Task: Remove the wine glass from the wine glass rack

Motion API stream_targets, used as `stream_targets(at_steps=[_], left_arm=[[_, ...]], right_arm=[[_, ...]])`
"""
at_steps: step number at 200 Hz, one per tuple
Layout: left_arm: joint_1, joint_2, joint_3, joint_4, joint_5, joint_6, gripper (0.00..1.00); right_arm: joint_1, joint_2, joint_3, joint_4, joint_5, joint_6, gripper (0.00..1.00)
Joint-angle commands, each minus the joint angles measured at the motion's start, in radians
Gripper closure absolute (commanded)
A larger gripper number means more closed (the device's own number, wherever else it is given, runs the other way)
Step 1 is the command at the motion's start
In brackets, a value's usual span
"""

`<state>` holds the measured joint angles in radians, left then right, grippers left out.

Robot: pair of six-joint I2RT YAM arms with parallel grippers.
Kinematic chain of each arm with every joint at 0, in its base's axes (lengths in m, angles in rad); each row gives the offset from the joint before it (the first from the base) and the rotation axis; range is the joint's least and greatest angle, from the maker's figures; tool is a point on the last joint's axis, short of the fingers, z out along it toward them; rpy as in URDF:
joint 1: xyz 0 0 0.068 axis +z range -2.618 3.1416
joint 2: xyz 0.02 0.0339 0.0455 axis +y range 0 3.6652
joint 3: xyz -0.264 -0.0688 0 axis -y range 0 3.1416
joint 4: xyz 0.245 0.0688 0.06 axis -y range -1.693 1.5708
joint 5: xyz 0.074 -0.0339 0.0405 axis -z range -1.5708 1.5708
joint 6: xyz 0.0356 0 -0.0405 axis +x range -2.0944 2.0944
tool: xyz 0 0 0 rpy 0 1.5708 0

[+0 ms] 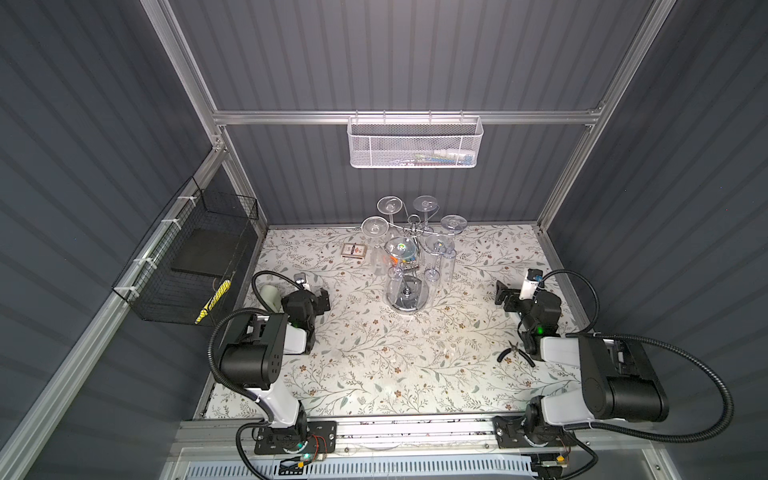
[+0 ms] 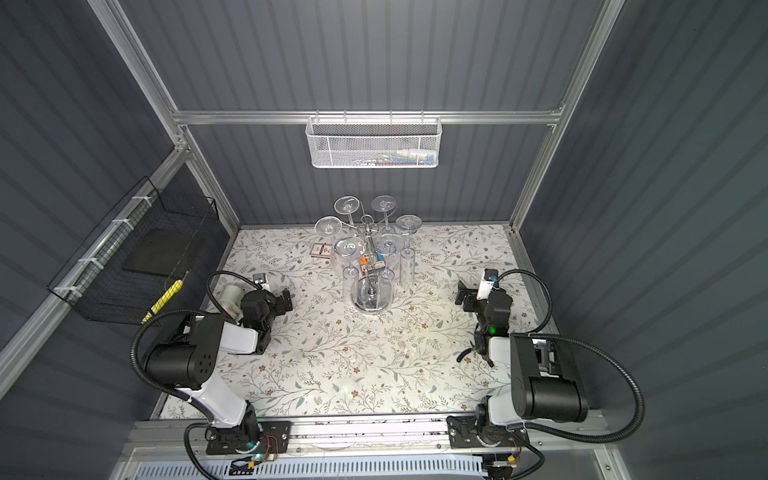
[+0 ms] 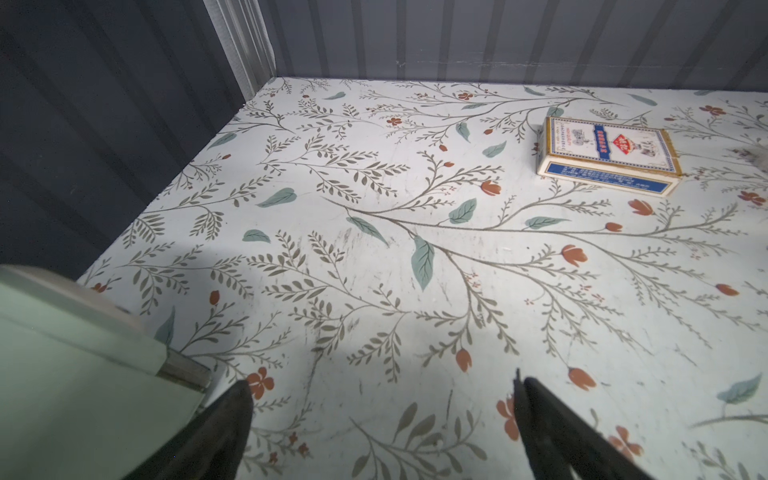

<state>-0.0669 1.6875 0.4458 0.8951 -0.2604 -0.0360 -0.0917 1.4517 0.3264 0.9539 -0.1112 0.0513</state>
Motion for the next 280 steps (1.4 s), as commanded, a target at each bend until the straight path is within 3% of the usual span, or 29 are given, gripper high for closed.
stream_targets(at_steps=[1, 19, 39, 64, 100, 134, 191, 226, 280], left_arm=[[-0.010, -0.147, 0.094, -0.269, 0.007, 0.003, 0.00], [-0.011, -0.274, 0.247, -0.632, 0.064, -0.077, 0.00], [-0.010, -0.351, 0.366, -0.830, 0.193, -0.141, 0.00], [-0.013, -0.431, 0.423, -0.871, 0.310, -0.230, 0.00], [-0.013, -0.526, 0.436, -0.822, 0.417, -0.418, 0.00], [-0.018, -0.518, 0.512, -0.821, 0.626, -0.611, 0.00], [-0.179, -0.562, 0.493, -0.728, 0.629, -0.881, 0.02], [-0.188, -0.542, 0.535, -0.693, 0.700, -1.008, 0.05], [-0.189, -0.496, 0.548, -0.591, 0.677, -1.258, 0.10]], right_arm=[[0.010, -0.072, 0.000, -0.052, -0.044, -0.024, 0.01], [0.020, -0.216, 0.074, -0.332, -0.039, 0.003, 0.01], [0.039, -0.352, 0.187, -0.646, 0.053, 0.054, 0.01], [0.045, -0.474, 0.330, -0.947, 0.102, 0.164, 0.01], [0.052, -0.504, 0.523, -1.252, -0.178, 0.282, 0.01], [0.076, -0.544, 0.593, -1.316, -0.266, 0.362, 0.01], [0.130, -0.538, 0.708, -1.397, -0.299, 0.424, 0.01], [0.199, -0.513, 0.742, -1.415, -0.305, 0.414, 0.01], [0.260, -0.502, 0.758, -1.431, -0.235, 0.459, 0.01]])
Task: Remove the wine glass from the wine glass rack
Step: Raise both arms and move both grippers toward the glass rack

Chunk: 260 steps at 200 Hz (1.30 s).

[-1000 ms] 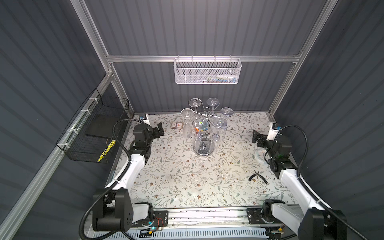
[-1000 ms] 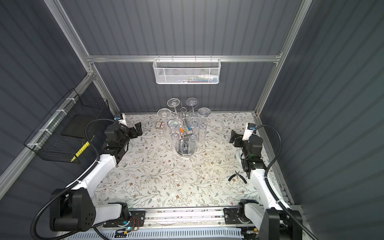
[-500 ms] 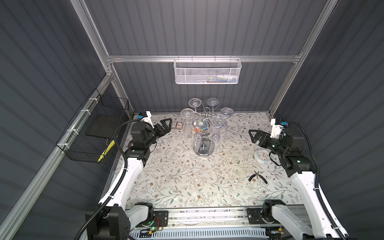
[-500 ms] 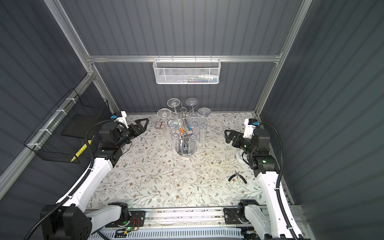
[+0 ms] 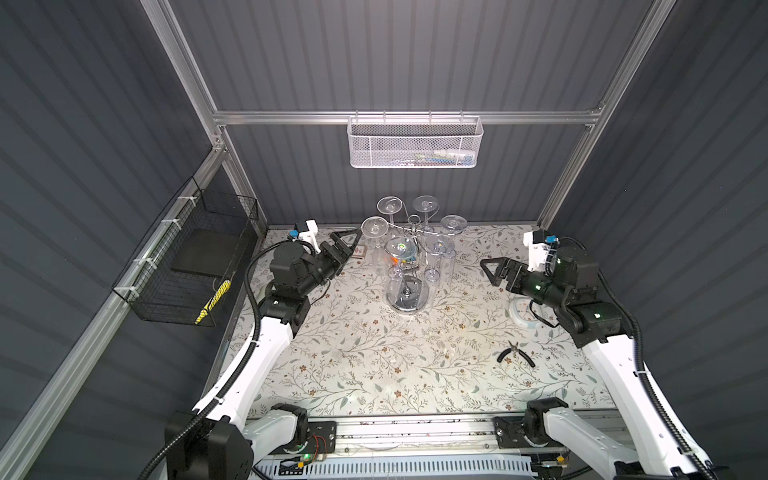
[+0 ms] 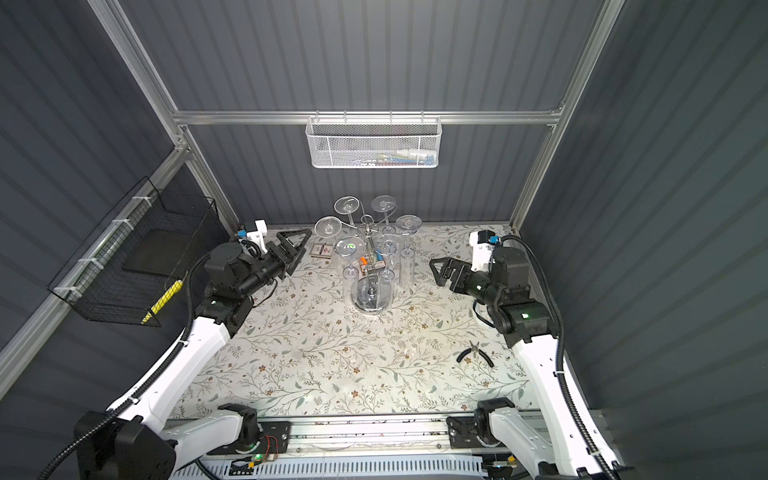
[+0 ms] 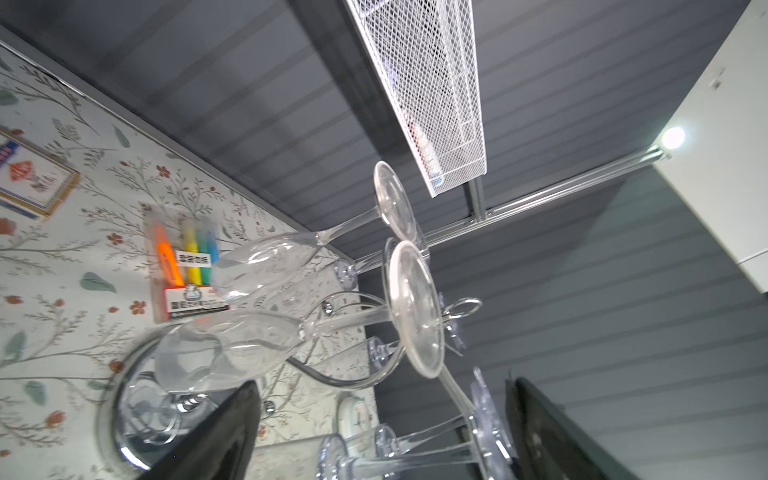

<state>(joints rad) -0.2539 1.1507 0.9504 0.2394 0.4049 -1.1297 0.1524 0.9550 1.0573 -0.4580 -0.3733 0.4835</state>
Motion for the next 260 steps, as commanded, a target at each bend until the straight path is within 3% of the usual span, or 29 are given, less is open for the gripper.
stream_targets(at_steps=[1, 43, 70, 96, 113, 155, 260], left_arm=[[-0.002, 0.043, 0.049, 0.063, 0.013, -0.169, 0.10], [-0.021, 0.129, 0.215, -0.113, 0.051, -0.132, 0.16], [-0.021, 0.164, 0.279, -0.241, 0.018, -0.084, 0.35], [-0.021, 0.212, 0.313, -0.251, 0.090, -0.095, 0.39], [-0.021, 0.207, 0.313, -0.282, 0.079, -0.082, 0.43], [-0.021, 0.206, 0.335, -0.370, 0.079, -0.038, 0.61], [-0.021, 0.209, 0.320, -0.323, 0.088, -0.058, 0.80]], right_arm=[[0.016, -0.005, 0.028, -0.020, 0.027, 0.027, 0.01], [0.021, 0.008, 0.058, -0.054, 0.090, 0.029, 0.01], [0.021, 0.007, 0.053, -0.045, 0.098, 0.042, 0.01], [0.022, 0.005, 0.048, -0.052, 0.096, 0.048, 0.01], [0.022, 0.000, 0.044, -0.052, 0.103, 0.049, 0.01], [0.023, 0.010, 0.042, -0.050, 0.098, 0.048, 0.01], [0.022, 0.007, 0.033, -0.046, 0.117, 0.066, 0.01]])
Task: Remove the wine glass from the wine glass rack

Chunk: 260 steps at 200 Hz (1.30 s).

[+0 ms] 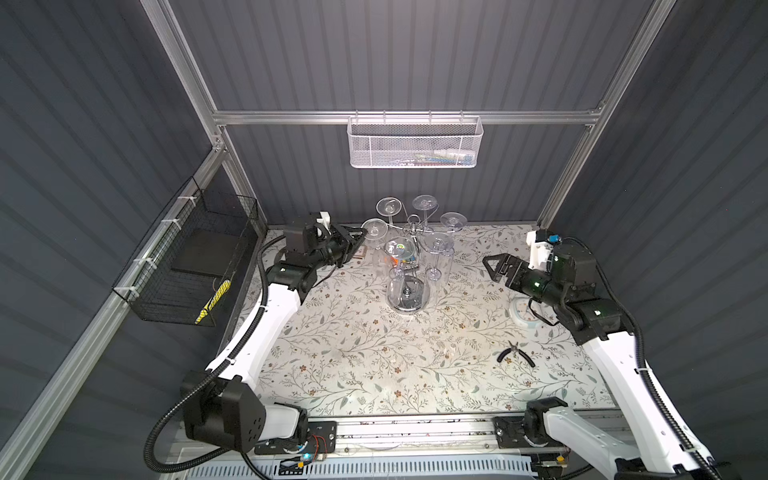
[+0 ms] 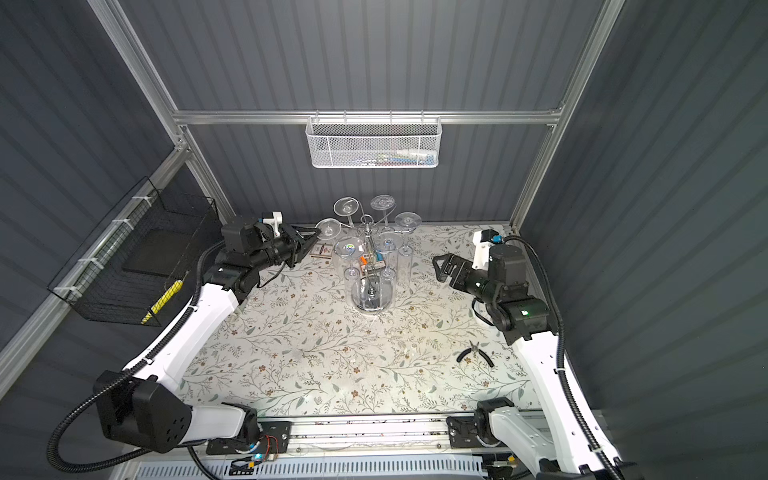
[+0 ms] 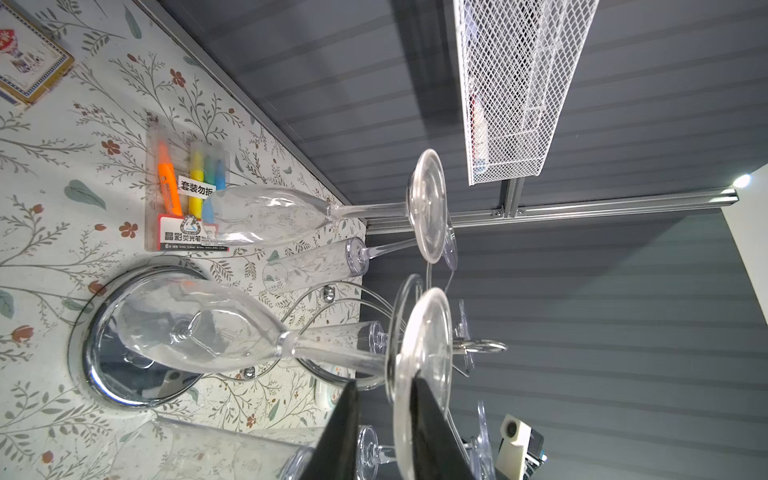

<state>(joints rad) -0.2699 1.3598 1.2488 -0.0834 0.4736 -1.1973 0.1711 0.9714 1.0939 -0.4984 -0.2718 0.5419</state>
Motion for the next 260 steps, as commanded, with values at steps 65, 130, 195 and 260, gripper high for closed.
stream_targets(at_steps=[65, 130, 195, 260], left_arm=[[-0.005, -0.007, 0.024, -0.019, 0.015, 0.021, 0.91], [-0.005, -0.011, 0.021, -0.014, 0.013, 0.004, 1.00], [-0.005, -0.046, -0.027, 0.070, -0.002, -0.068, 1.00], [-0.005, -0.057, -0.015, 0.123, -0.011, -0.103, 1.00]], right_arm=[[0.004, -0.010, -0.002, -0.009, 0.026, 0.010, 0.01], [0.004, -0.015, -0.001, -0.011, 0.036, 0.022, 0.01], [0.004, -0.028, 0.005, -0.016, 0.038, 0.016, 0.01], [0.004, -0.038, 0.011, -0.016, 0.037, 0.023, 0.01]])
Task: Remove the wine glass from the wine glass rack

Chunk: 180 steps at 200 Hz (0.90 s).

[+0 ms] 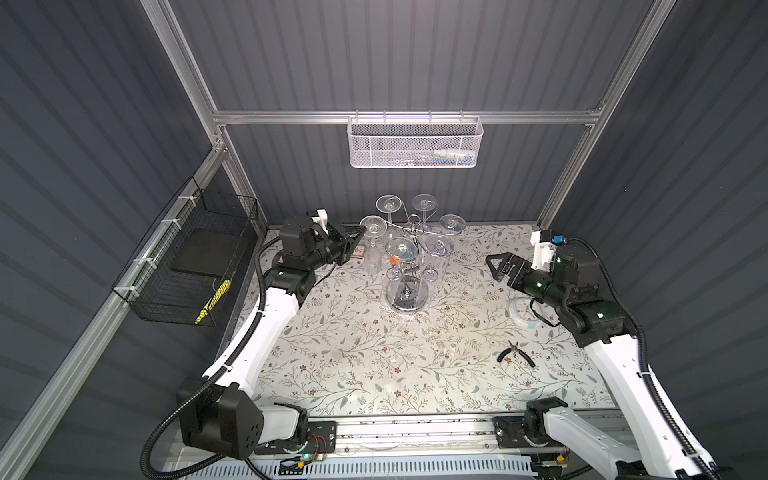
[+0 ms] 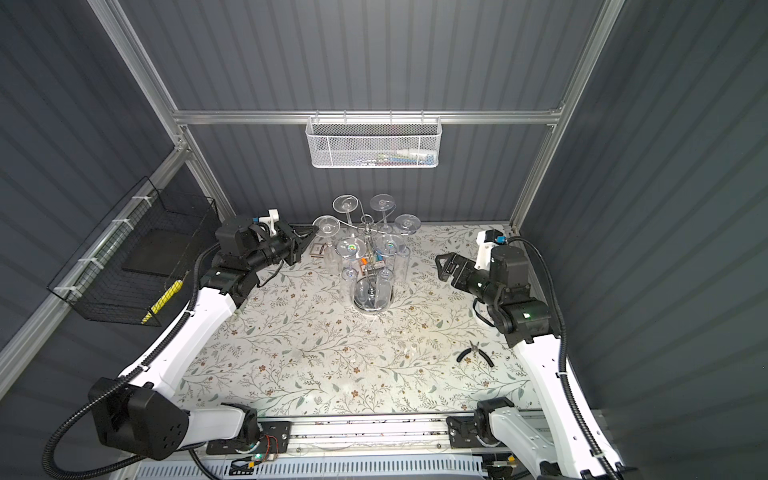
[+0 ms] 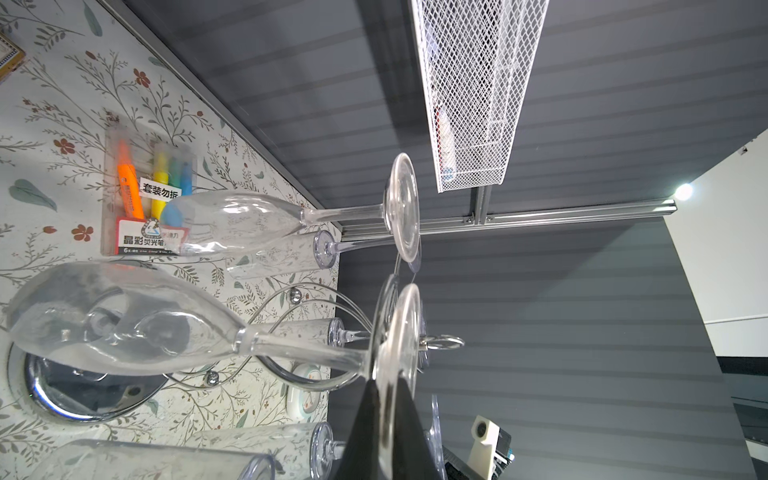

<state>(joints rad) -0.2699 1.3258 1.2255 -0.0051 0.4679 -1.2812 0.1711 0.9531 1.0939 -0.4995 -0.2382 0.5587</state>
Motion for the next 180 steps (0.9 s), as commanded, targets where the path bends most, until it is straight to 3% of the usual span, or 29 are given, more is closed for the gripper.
stream_targets(at_steps=[1, 180], left_arm=[[-0.005, -0.023, 0.009, 0.046, -0.006, -0.019, 1.00], [-0.005, 0.010, 0.129, 0.022, -0.059, 0.023, 1.00]], right_arm=[[0.004, -0.020, 0.011, -0.015, 0.004, 0.006, 0.01], [0.004, -0.028, 0.030, 0.028, 0.033, 0.005, 0.01]])
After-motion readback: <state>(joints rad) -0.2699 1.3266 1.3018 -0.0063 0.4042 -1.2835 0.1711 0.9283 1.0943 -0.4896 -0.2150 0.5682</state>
